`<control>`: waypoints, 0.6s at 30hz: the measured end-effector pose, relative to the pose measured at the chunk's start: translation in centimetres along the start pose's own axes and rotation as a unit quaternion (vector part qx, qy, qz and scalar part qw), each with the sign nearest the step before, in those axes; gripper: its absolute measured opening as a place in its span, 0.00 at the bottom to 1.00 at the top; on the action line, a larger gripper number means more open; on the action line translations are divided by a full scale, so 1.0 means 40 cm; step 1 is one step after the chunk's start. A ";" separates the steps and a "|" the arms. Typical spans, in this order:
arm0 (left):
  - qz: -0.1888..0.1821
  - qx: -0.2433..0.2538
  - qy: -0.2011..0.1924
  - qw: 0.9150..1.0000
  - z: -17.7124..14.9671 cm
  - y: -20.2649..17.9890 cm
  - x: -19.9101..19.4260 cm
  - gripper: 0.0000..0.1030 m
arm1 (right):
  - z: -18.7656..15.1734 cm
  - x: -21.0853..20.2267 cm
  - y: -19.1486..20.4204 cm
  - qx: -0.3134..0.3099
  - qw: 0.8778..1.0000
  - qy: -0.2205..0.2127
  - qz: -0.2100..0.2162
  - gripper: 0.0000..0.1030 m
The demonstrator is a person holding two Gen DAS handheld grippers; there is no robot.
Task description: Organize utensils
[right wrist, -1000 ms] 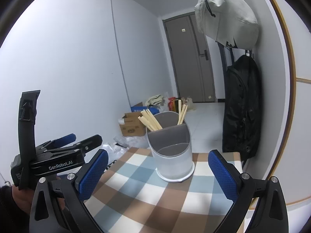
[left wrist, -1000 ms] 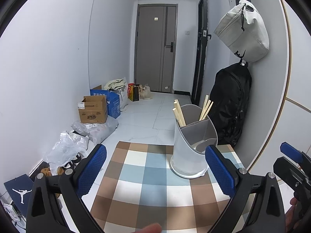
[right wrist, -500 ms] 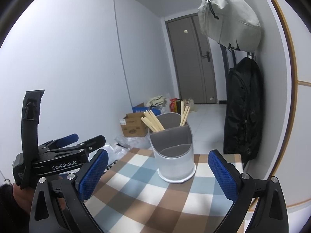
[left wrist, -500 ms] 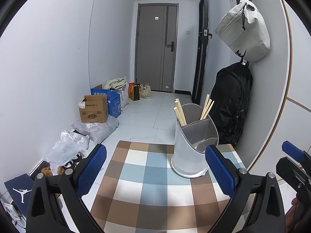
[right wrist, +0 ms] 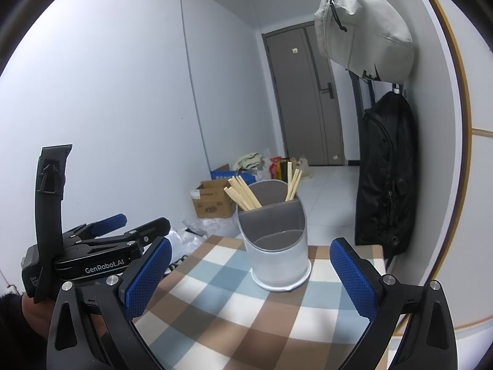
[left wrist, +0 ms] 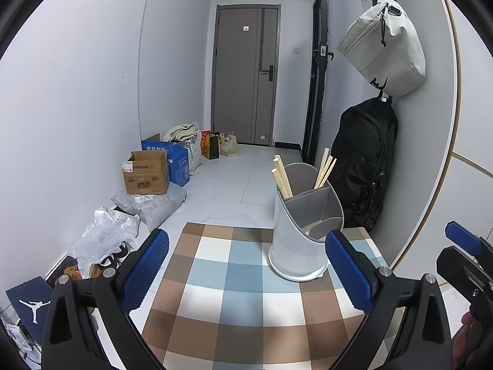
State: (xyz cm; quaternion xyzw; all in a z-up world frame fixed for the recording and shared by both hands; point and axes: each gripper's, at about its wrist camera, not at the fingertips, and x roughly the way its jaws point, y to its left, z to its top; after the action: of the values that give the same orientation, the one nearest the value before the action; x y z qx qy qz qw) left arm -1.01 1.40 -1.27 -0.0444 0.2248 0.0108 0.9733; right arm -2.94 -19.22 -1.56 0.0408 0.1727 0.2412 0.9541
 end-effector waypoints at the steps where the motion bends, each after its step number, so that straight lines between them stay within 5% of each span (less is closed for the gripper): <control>1: 0.000 0.000 0.000 1.000 0.000 0.000 0.000 0.96 | 0.000 0.000 0.000 0.000 1.000 0.000 0.000 1.00; 18: 0.000 0.004 0.000 1.000 -0.002 -0.004 0.000 0.96 | 0.001 0.007 0.010 -0.003 1.000 0.004 -0.002 1.00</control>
State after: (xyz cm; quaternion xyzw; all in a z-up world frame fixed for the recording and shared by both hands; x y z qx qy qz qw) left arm -1.04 1.22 -1.35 -0.0409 0.2248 0.0096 0.9735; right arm -2.88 -18.75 -1.53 0.0369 0.1757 0.2395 0.9542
